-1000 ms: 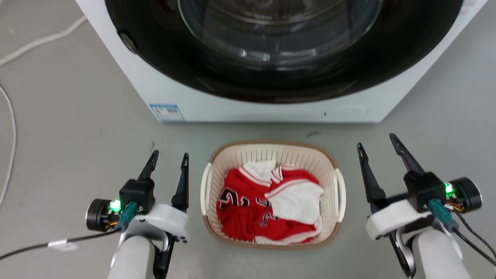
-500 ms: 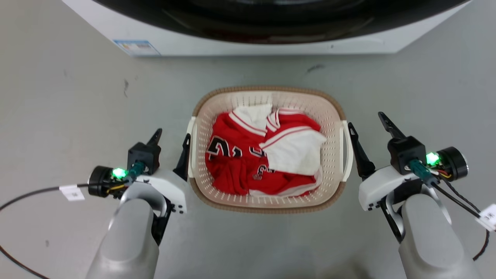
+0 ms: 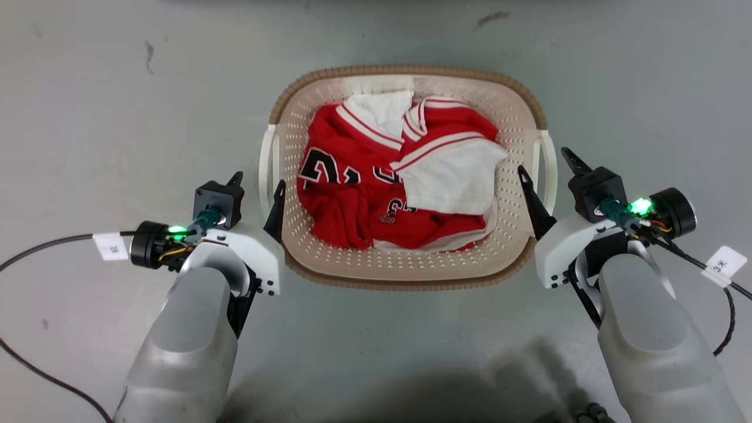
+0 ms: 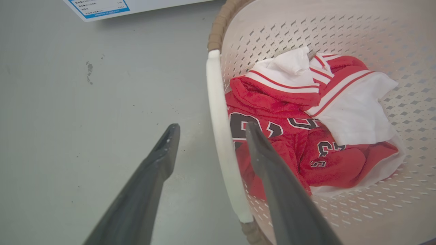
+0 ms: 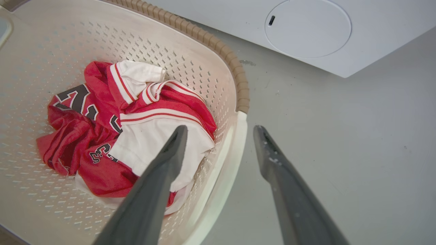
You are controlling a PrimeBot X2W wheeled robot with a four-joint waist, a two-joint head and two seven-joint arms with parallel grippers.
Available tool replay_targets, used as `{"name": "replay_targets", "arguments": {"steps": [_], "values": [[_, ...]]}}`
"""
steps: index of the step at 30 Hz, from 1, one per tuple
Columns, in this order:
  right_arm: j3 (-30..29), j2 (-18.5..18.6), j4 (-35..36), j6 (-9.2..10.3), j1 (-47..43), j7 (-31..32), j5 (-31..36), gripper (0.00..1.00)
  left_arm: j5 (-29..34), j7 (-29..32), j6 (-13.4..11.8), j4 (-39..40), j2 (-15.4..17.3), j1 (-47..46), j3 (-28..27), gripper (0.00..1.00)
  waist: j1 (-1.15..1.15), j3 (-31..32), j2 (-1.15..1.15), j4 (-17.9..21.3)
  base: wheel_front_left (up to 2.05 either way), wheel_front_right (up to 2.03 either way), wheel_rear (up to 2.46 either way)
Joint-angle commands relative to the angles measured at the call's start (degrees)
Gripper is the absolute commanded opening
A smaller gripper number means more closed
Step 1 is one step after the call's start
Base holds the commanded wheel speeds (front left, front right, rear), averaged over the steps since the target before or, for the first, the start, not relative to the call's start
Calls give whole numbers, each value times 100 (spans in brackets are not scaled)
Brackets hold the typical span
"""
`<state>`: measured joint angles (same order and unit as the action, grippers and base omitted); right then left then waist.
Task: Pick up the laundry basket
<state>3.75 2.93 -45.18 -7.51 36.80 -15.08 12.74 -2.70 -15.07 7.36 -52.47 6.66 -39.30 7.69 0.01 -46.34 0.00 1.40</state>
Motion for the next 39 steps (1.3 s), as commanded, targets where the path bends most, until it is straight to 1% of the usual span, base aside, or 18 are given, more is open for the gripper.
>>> {"name": "replay_targets", "arguments": {"steps": [1, 9, 16, 18, 19, 20, 21, 22, 24, 25, 30, 39], "values": [[3, -9, -67, 4, 107, -13, -6, 100, 4, -15, 4, -53, -5, -122, 28, 100, -1, -175, 0, -2, 0, 0, 0], [-67, -7, -569, 4, 439, -13, 97, 100, -25, -15, 7, -491, -71, -505, 217, 100, -1, -545, 0, -45, 0, 0, 0], [-145, -8, -945, 4, 632, -13, 158, 100, -93, -15, 9, -917, -100, -777, 469, 100, -1, -654, 0, -60, 0, 0, 0], [-162, -9, -1164, 4, 714, -13, 159, 100, -176, -15, 9, -1003, -105, -861, 541, 100, -1, -668, 0, -73, 0, 0, 0], [-160, -9, -1213, 4, 729, -13, 126, 90, -213, -15, 9, -1040, -113, -866, 564, 100, -1, -668, 0, -77, 0, 0, 0], [-155, -7, -1237, 4, 753, -13, 94, 39, -224, -15, 10, -1084, -124, -875, 614, 99, -1, -668, 0, -77, 0, 0, 0], [-148, -7, -1279, 4, 765, -13, 118, 0, -247, -15, 10, -1105, -128, -898, 642, 33, -1, -664, 0, -78, 0, 0, 0], [-139, -8, -1346, 4, 770, -13, 129, 0, -275, -15, 10, -1136, -140, -910, 699, 0, -1, -660, 0, -81, 0, 0, 0], [-140, 10, -1420, 4, 802, -12, 119, 0, -331, -14, 3, -1244, -165, -913, 816, 0, -1, -637, 0, -89, 0, 0, 0], [-143, 43, -1447, 4, 807, -13, 133, 0, -362, -17, 10, -1273, -121, -933, 858, 0, -1, -619, 0, -94, 0, 0, 0], [-110, 49, -1524, 3, 756, -13, 99, 0, -562, -24, 16, -1454, -106, -893, 1016, 0, -1, -455, 0, -109, 0, 0, 0], [-1, 50, -1842, 3, 577, -13, 2, 0, -919, -23, 15, -1735, -86, -607, 1274, 0, -1, 171, 0, -115, 0, 0, 0]]}}
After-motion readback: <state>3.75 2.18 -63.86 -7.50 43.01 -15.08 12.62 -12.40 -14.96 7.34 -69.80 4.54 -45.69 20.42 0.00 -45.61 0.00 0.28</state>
